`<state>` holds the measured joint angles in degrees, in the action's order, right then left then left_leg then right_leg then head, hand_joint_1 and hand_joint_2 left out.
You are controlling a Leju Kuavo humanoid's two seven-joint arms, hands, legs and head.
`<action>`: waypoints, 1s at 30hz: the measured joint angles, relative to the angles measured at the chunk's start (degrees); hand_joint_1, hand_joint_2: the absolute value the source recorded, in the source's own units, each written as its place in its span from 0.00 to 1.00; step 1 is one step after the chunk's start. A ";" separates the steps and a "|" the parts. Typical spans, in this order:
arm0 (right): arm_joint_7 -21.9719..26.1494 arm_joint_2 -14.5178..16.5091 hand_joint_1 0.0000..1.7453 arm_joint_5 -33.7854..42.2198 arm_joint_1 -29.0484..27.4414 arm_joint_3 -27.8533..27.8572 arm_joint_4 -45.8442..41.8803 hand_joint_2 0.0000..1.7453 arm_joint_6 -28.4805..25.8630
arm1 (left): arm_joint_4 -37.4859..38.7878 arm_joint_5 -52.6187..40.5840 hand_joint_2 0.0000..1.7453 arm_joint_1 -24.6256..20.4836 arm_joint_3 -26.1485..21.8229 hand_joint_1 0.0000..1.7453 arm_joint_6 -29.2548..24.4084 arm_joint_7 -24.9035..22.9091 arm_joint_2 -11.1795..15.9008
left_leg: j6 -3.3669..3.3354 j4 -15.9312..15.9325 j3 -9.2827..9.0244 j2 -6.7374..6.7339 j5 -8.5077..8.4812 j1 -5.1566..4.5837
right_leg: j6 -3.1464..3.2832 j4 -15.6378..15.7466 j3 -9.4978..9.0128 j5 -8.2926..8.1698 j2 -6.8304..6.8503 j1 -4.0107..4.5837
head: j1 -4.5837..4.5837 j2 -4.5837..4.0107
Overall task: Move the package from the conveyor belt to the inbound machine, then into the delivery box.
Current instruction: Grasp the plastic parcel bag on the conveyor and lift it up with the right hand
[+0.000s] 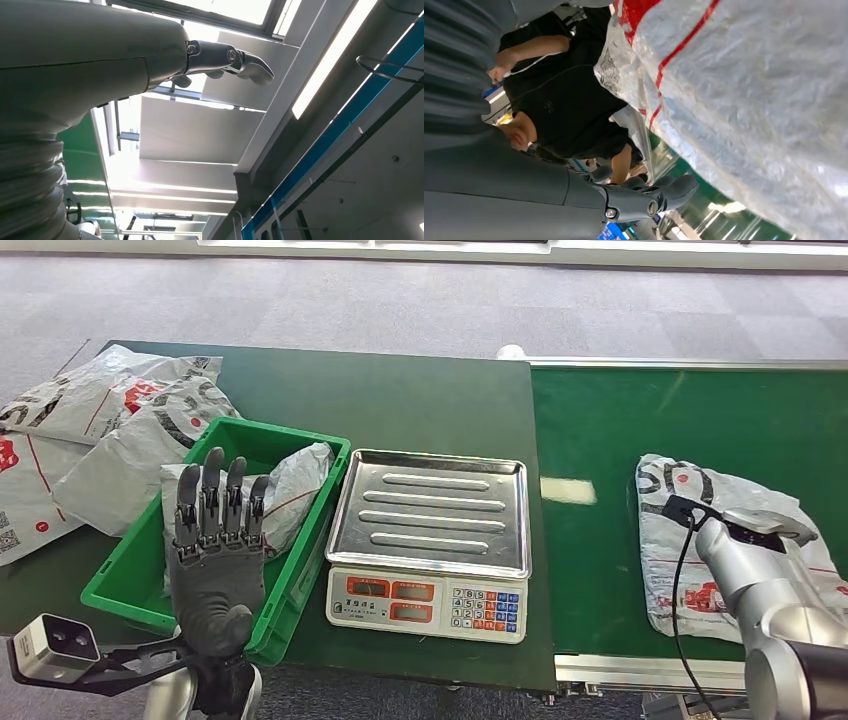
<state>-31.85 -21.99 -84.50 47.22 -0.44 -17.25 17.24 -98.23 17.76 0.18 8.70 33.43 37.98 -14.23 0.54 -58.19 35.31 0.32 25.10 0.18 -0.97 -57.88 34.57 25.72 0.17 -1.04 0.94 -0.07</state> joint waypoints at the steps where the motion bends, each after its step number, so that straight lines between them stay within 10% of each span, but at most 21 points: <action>1: 1.42 0.00 0.00 0.48 -0.01 0.39 0.13 1.00 1.62 | 0.13 -0.10 1.00 -0.30 0.00 0.00 0.05 0.01 -0.01 | 0.00 0.00 0.00 0.00 0.00 0.00 | 0.00 0.00 0.00 0.00 0.00 0.00 | 0.00 0.00; 7: 18.20 0.40 0.00 3.14 -1.73 2.74 0.76 1.00 8.26 | 1.21 -1.31 1.00 -2.19 -0.05 0.00 0.85 0.92 -0.02 | 0.00 0.00 0.00 0.00 0.00 0.00 | 0.00 0.00 -0.01 0.00 0.01 0.01 | 0.00 0.00; 21: 24.38 1.43 0.00 2.71 -4.10 3.59 0.97 1.00 4.52 | 1.42 -2.58 1.00 -4.09 -0.52 0.00 -0.32 0.54 -0.08 | 0.00 0.00 0.01 0.00 0.00 0.01 | 0.00 0.00 -0.02 0.00 0.01 0.01 | 0.00 0.00; 25: 25.30 2.08 1.00 3.11 -5.38 3.59 0.96 1.00 2.90 | 0.91 -2.96 1.00 -4.28 -0.52 0.00 -0.44 0.09 -0.12 | 0.00 0.00 -0.01 0.00 0.00 0.01 | 0.00 0.00 -0.02 0.00 0.01 0.02 | 0.00 0.00; 30: 27.41 2.55 1.00 3.73 -6.34 3.59 0.75 1.00 1.32 | 0.58 -3.14 1.00 -4.41 -0.54 0.00 -1.31 0.02 -0.17 | 0.00 0.00 -0.02 0.00 0.00 0.02 | 0.00 0.00 -0.03 0.00 -0.01 0.02 | 0.00 0.00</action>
<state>-4.44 -19.44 -80.77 40.88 3.15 -16.49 18.56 -97.65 14.62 -4.24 8.16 32.12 38.00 -14.40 0.53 -58.18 35.29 0.31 25.09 0.20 -0.97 -57.88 34.54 25.72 0.16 -1.02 0.94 -0.07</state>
